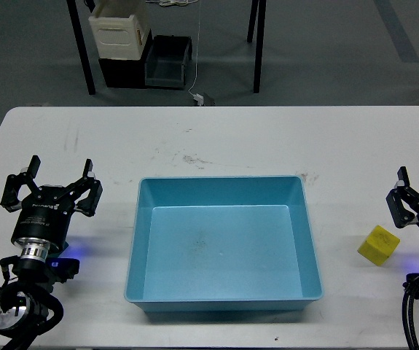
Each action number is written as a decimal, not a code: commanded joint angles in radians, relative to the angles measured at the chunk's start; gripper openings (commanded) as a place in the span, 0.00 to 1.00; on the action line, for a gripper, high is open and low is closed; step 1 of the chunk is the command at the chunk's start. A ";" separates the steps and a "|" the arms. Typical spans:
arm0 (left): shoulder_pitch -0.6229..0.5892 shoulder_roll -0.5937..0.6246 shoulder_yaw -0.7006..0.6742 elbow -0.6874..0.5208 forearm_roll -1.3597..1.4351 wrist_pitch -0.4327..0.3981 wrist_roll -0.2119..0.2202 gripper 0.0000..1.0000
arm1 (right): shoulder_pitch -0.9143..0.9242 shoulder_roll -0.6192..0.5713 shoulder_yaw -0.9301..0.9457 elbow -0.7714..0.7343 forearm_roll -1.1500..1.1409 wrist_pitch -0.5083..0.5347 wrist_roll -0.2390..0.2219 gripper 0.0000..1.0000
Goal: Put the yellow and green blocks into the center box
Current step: 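Open the right gripper and move it toward the yellow cube, then close the right gripper around the yellow cube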
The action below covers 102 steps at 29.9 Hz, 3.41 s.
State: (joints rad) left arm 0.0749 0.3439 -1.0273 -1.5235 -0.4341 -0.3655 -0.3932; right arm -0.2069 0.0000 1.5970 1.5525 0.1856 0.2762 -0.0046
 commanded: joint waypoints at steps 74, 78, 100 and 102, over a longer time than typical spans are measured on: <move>0.003 -0.078 -0.065 0.009 0.001 -0.001 -0.010 1.00 | 1.166 -0.896 -1.522 -0.207 -2.315 0.135 0.493 1.00; 0.003 -0.075 -0.066 0.009 0.001 0.000 -0.010 1.00 | 1.184 -0.884 -1.560 -0.229 -2.309 0.152 0.493 0.99; 0.005 -0.078 -0.073 0.016 0.003 0.000 -0.010 1.00 | 1.184 -0.805 -1.606 -0.282 -2.316 0.167 0.493 0.70; 0.006 -0.077 -0.073 0.016 0.003 0.000 -0.010 1.00 | 1.184 -0.804 -1.606 -0.282 -2.315 0.167 0.493 0.68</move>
State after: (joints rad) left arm 0.0799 0.2661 -1.0997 -1.5082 -0.4310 -0.3652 -0.4033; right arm 0.9745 -0.8131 -0.0093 1.2754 -2.1308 0.4434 0.4887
